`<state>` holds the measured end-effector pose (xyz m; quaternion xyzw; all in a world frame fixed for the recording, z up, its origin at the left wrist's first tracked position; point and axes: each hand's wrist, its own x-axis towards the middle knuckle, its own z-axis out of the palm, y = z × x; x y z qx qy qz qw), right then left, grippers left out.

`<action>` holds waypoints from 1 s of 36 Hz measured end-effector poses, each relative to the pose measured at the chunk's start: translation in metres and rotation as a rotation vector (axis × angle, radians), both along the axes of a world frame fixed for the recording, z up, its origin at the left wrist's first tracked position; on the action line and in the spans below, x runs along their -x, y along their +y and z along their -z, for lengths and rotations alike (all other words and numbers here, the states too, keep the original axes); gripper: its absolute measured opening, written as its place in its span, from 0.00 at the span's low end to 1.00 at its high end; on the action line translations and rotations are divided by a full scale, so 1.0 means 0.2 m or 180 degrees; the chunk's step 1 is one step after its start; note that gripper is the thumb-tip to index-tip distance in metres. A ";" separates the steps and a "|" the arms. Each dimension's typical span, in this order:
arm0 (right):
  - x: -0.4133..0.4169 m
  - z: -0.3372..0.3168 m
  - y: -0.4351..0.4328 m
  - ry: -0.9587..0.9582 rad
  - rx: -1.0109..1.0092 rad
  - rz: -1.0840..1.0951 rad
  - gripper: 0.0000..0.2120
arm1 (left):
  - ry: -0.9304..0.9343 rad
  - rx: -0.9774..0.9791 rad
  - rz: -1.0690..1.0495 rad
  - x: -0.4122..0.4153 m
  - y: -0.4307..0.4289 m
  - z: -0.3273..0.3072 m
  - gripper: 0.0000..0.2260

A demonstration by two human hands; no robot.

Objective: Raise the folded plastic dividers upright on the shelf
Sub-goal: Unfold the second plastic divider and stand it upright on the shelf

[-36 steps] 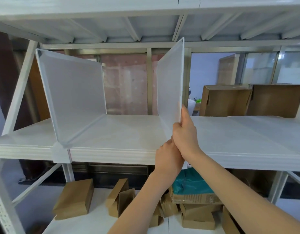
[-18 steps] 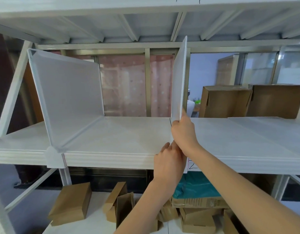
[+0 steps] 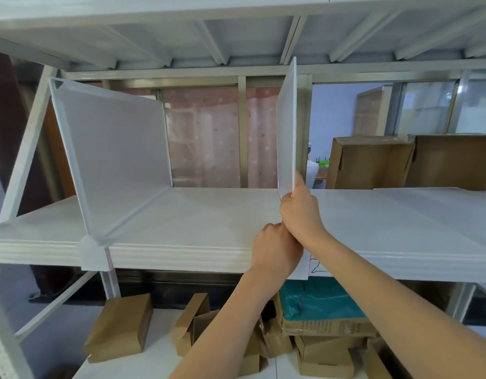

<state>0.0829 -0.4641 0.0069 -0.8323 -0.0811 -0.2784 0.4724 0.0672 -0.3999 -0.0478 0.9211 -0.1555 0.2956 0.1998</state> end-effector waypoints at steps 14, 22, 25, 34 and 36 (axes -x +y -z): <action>0.01 0.01 0.00 -0.0068 0.0176 0.0075 0.28 | -0.0618 -0.0283 0.0211 -0.02 -0.02 0.06 0.18; 0.02 0.01 0.00 -0.0053 0.0233 0.0142 0.28 | -0.0691 -0.0256 0.0291 -0.07 -0.01 0.10 0.15; 0.03 0.00 -0.01 -0.0021 0.0223 0.0147 0.28 | -0.0710 -0.0273 0.0187 -0.05 -0.02 0.09 0.16; 0.00 -0.19 0.04 0.0305 0.0245 0.0179 0.31 | -0.0767 -0.0418 0.0217 -0.09 0.01 0.13 0.17; -0.01 -0.21 0.05 0.0222 0.0394 0.0329 0.23 | -0.0866 -0.0337 0.0274 -0.10 0.00 0.14 0.18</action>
